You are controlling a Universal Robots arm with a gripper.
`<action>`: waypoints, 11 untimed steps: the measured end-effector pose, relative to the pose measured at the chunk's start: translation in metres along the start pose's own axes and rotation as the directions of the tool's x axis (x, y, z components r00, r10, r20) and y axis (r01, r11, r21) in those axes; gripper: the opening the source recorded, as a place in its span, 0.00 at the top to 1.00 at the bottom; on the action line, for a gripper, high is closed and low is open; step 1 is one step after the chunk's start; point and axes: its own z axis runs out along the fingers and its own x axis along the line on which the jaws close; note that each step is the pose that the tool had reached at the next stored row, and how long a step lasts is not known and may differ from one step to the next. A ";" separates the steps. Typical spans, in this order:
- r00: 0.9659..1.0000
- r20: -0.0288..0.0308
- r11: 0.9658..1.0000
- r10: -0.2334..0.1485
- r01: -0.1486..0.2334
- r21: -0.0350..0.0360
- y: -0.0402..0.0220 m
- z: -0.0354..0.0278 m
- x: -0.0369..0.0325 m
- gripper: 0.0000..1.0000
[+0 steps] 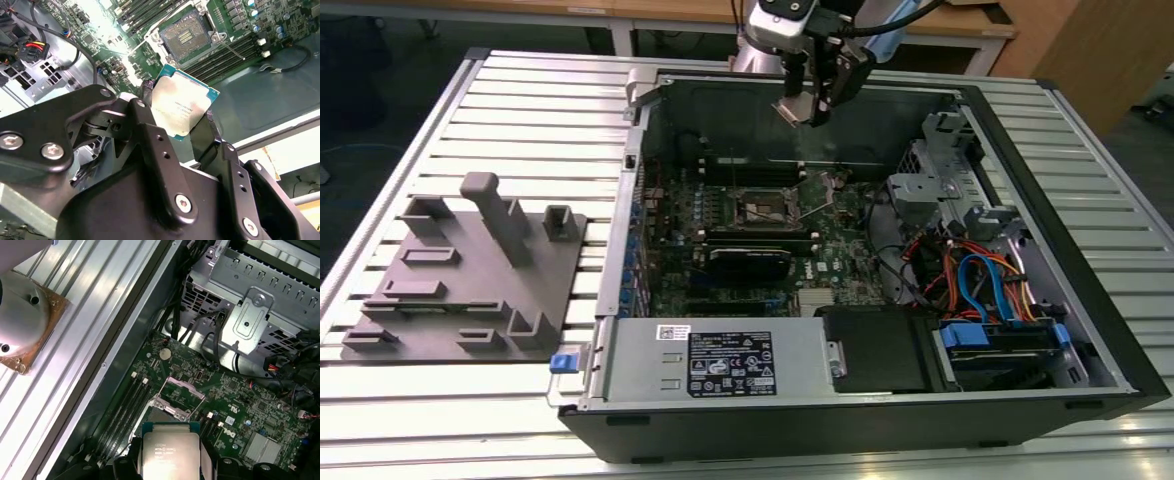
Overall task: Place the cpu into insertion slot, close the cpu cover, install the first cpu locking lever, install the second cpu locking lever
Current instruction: 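Place the cpu into insertion slot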
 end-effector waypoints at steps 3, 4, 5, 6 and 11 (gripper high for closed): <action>1.000 0.000 1.000 0.001 -0.001 0.000 0.0000 0.0000 0.0000 0.46; 1.000 0.000 1.000 0.005 -0.005 0.000 0.0000 0.0000 0.0000 0.46; 1.000 0.001 1.000 0.015 -0.015 0.000 0.0000 0.0001 0.0000 0.46; 0.999 0.003 0.999 0.032 -0.032 -0.001 0.0000 0.0002 0.0000 0.46; 0.995 0.009 0.995 0.104 -0.104 -0.002 -0.0004 0.0004 0.0002 0.46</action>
